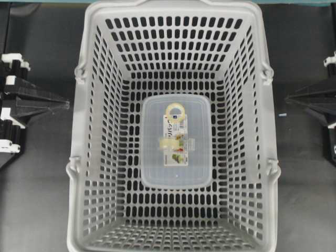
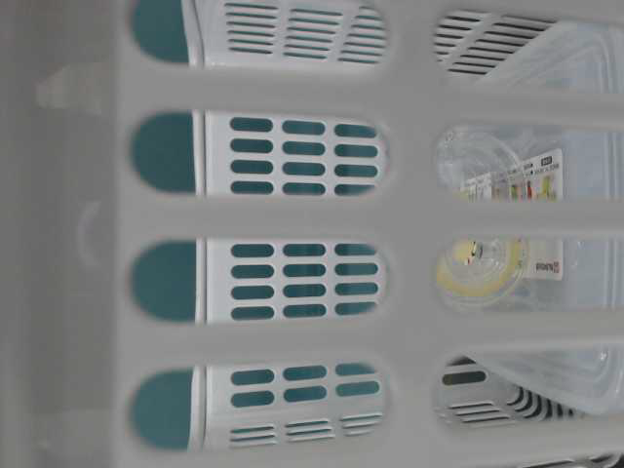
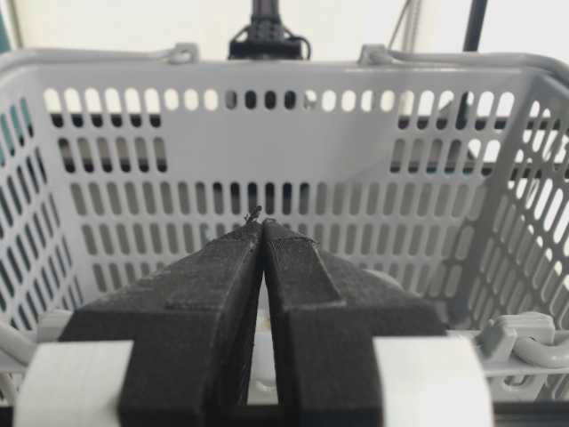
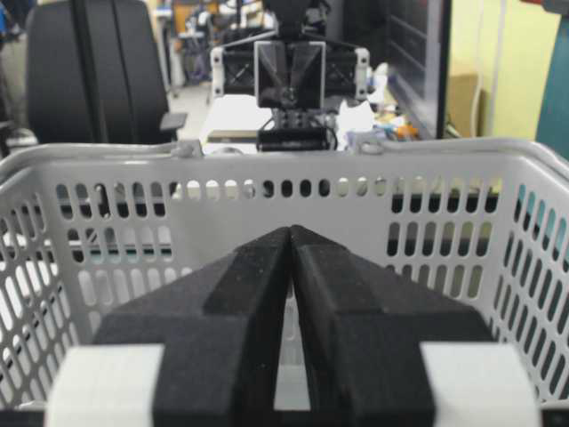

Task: Pick up the tape dispenser from the shopping basket with the left arm.
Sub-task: 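Move the left gripper over the basket toward the clear tape dispenser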

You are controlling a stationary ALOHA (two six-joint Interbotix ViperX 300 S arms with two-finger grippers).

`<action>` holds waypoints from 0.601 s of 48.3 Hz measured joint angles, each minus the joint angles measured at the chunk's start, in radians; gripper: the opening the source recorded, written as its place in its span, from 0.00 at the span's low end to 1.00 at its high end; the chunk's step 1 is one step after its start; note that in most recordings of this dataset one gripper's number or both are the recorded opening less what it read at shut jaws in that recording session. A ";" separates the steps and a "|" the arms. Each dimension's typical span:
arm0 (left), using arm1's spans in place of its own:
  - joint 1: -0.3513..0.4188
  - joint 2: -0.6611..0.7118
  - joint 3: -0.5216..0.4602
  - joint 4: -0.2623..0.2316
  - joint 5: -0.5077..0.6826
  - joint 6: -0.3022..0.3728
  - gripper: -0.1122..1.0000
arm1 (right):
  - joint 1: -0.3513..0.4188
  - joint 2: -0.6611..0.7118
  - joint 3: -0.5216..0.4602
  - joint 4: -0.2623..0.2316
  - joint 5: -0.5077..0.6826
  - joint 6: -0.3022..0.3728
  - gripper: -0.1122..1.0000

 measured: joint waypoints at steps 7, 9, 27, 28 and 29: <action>-0.038 0.023 -0.103 0.032 0.110 -0.046 0.10 | -0.008 0.002 0.000 0.011 0.014 0.014 0.10; -0.051 0.040 -0.144 0.035 0.160 -0.058 0.10 | -0.009 0.002 0.000 0.014 0.026 0.021 0.10; -0.058 0.367 -0.589 0.038 0.678 -0.066 0.10 | -0.008 -0.063 -0.006 0.015 0.184 0.054 0.11; -0.058 0.391 -0.614 0.040 0.704 -0.064 0.10 | -0.008 -0.067 -0.006 0.015 0.195 0.054 0.11; -0.058 0.413 -0.637 0.040 0.727 -0.064 0.10 | -0.008 -0.074 -0.008 0.015 0.207 0.054 0.10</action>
